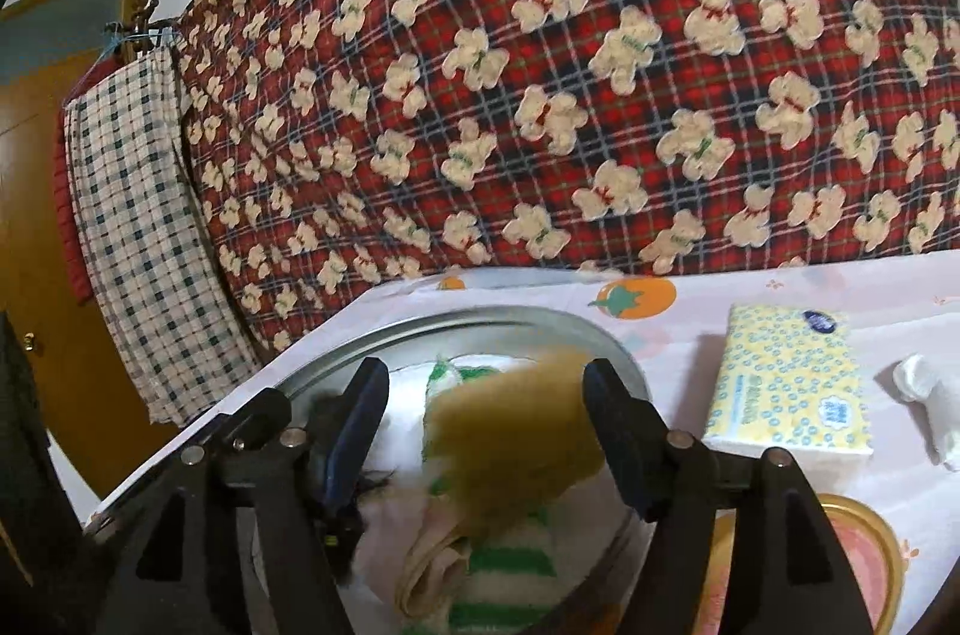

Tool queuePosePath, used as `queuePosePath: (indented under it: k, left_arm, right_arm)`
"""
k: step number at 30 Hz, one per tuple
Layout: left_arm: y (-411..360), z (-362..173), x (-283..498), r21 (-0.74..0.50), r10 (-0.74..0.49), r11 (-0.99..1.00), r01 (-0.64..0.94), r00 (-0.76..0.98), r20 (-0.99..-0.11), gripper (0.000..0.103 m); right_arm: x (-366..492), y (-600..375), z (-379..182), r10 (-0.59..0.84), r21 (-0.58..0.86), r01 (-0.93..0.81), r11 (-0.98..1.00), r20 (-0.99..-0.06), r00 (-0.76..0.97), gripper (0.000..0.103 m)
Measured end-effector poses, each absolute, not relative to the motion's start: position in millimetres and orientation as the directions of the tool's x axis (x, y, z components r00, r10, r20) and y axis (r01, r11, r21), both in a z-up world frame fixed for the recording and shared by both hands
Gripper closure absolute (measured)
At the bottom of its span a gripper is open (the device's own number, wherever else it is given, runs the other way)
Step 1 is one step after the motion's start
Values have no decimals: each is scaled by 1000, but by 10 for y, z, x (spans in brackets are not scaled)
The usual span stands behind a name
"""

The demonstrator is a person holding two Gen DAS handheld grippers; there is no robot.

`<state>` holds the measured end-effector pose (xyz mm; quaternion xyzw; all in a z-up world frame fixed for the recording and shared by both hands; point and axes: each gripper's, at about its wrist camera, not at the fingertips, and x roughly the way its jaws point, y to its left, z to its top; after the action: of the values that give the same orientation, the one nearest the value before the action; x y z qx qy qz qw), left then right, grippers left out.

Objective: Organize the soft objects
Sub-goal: 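Open both grippers to drop the sponge and hair tie into the tin, then move both grippers back toward the black fuzzy pad and white socks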

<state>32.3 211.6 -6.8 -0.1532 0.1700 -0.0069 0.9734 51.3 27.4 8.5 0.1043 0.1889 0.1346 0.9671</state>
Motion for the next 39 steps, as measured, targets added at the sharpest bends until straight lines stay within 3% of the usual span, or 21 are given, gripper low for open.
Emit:
queuePosePath:
  k: [2,5,12,16,25,30,33,39]
  left_arm:
    - [2122,-43,249,-287,-31,956,-59,954,-298,22]
    - [2198,2,72,-290,101,942,-170,966,-239,11]
    - [2453,-39,-136,-375,272,865,-334,939,-210,11]
    - [2496,-92,-125,-402,259,850,-341,934,-246,11]
    - [2389,-46,-250,-356,334,850,-388,920,-204,11]
    - [2304,-10,-264,-320,341,866,-385,921,-186,10]
    - [2265,7,-285,-305,346,871,-385,922,-176,3]
    - [2193,36,-304,-282,344,882,-378,925,-162,2]
  right_arm:
    - [476,252,108,276,242,-202,949,-326,904,33]
    - [410,174,143,231,245,-160,956,-299,926,33]
    - [220,52,240,142,251,-87,964,-207,968,24]
    - [146,156,262,130,184,-99,978,-168,977,24]
    - [5,370,234,95,27,-92,995,-99,991,23]
    - [-24,375,226,72,-10,-73,997,-96,993,23]
    - [-40,349,232,67,-12,-68,998,-96,993,23]
    - [-55,273,226,58,6,-57,998,-103,993,23]
